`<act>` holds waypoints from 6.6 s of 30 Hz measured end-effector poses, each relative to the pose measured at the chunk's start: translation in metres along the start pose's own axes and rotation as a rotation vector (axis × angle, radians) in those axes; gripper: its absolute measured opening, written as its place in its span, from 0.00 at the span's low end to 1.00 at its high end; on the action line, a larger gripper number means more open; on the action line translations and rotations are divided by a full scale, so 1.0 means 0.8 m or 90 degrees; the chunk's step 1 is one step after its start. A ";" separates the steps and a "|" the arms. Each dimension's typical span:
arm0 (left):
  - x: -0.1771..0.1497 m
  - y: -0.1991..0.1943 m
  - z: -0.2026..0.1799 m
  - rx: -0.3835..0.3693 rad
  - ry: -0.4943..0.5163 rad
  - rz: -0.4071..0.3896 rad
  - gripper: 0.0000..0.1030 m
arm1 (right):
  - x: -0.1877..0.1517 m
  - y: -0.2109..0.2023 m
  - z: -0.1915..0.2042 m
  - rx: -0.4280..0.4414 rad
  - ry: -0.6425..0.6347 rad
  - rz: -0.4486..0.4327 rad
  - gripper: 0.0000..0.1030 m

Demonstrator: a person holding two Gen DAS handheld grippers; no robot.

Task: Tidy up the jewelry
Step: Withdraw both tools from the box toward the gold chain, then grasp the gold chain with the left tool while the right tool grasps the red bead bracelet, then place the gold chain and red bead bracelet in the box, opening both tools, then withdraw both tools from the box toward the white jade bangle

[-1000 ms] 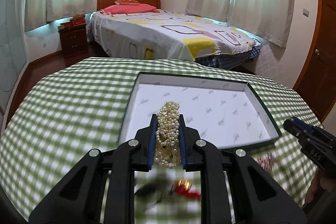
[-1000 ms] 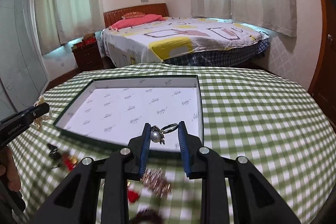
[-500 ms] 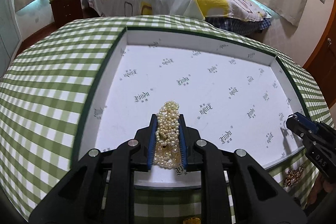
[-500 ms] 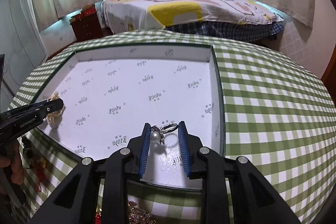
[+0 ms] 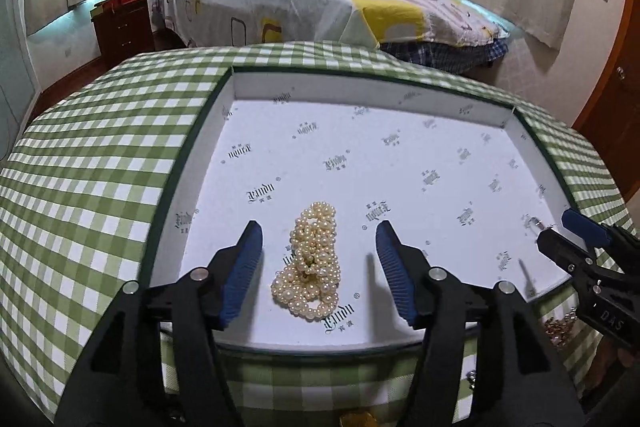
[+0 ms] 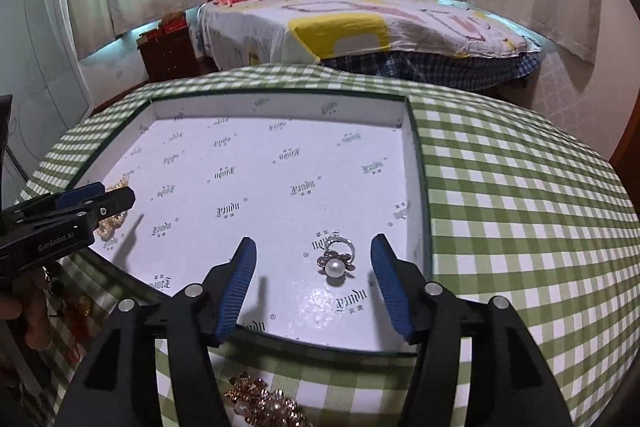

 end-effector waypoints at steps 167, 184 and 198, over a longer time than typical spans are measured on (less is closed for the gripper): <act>0.000 0.028 -0.070 -0.037 0.066 0.025 0.17 | 0.001 0.020 0.013 0.027 0.057 0.006 0.37; -0.019 -0.049 -0.045 -0.025 0.049 -0.068 0.53 | -0.024 -0.040 0.025 -0.001 0.047 -0.064 0.56; -0.088 -0.139 0.002 0.018 0.016 -0.101 0.53 | -0.089 -0.107 0.072 -0.009 0.003 -0.124 0.58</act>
Point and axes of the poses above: each gripper's, at about its wrist camera, not at the fingertips, and y roughly the way its jaws point, z to its left, x to its top, the point moved 2 cm from there along y, roughly the way its jaws point, and after that the axes turned 5 degrees about x, right-handed, at the moved point
